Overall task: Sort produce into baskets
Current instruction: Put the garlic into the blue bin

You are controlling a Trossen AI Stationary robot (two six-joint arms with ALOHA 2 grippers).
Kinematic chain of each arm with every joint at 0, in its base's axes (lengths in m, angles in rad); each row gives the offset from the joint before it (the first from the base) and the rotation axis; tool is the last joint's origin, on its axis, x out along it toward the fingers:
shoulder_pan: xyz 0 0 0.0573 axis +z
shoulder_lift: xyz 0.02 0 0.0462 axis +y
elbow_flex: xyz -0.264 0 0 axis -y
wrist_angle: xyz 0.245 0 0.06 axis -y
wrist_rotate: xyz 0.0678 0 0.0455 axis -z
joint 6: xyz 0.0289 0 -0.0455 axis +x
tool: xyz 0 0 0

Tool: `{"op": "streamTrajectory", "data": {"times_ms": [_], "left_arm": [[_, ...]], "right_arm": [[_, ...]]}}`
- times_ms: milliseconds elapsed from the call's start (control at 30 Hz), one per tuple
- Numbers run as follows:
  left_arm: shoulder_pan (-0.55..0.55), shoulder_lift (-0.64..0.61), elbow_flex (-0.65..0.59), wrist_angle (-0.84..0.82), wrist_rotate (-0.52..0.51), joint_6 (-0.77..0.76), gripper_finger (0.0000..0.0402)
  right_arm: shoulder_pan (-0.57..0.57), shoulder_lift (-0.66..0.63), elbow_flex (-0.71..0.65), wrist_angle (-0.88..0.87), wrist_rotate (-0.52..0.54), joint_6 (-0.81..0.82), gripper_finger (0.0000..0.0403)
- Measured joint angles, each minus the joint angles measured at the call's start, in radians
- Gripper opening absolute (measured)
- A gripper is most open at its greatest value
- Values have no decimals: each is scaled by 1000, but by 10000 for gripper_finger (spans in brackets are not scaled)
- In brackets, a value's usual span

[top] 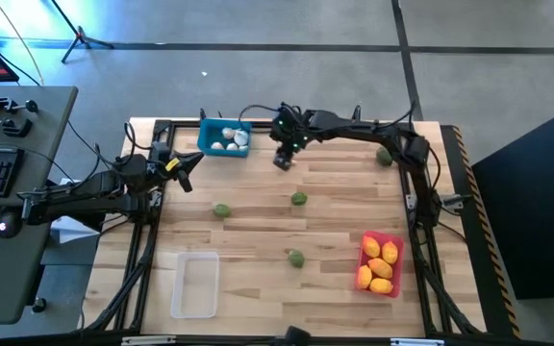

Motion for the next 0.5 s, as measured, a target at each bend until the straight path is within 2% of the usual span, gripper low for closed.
{"op": "streamTrajectory", "data": {"times_ms": [67,167,367,500], "left_arm": [[0,0,0,0,0,0,0],[0,0,0,0,0,0,0],[0,0,0,0,0,-1,0],[0,0,0,0,0,-1,0]], "right_arm": [[-8,5,-5,-68,3,-46,150],[-7,6,-31,-74,8,-90,175],[-7,7,-97,-62,55,-174,236],[-20,7,-174,-16,59,-242,253]]}}
